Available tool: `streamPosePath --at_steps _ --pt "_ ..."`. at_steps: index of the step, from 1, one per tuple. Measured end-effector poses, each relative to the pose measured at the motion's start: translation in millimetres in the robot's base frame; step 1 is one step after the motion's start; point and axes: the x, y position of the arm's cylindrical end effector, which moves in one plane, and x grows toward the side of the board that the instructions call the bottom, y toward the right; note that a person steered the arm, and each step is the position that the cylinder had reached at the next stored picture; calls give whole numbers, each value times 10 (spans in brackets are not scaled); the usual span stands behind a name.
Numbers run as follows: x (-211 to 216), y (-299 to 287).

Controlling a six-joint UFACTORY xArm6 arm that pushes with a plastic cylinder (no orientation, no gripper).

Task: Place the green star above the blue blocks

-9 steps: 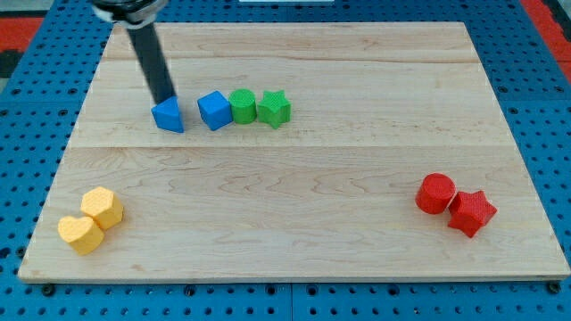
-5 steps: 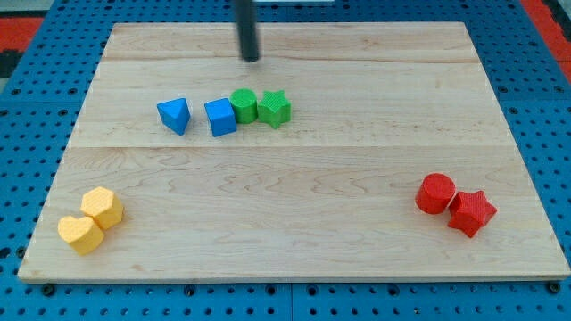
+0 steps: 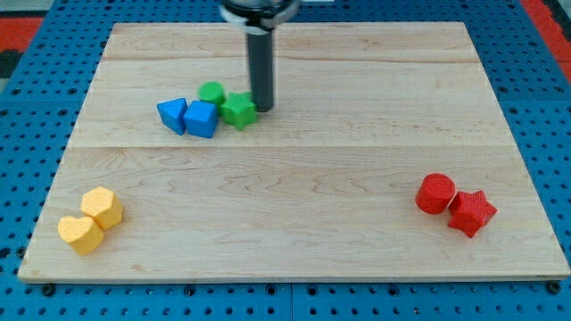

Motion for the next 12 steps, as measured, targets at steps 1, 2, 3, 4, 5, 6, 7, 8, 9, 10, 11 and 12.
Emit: streamPosePath --at_steps 1,2,3,4,5,6,7,8,9,10,11,12 --pt "54 -217" --pt "162 -109" --pt "416 -269" --pt "147 -765" --pt "-38 -1091" --pt "-38 -1153" --pt "-38 -1124" --pt "-78 -1108" --pt "-387 -1371" --pt "-424 -1434" --pt "-269 -628" --pt "-547 -216"
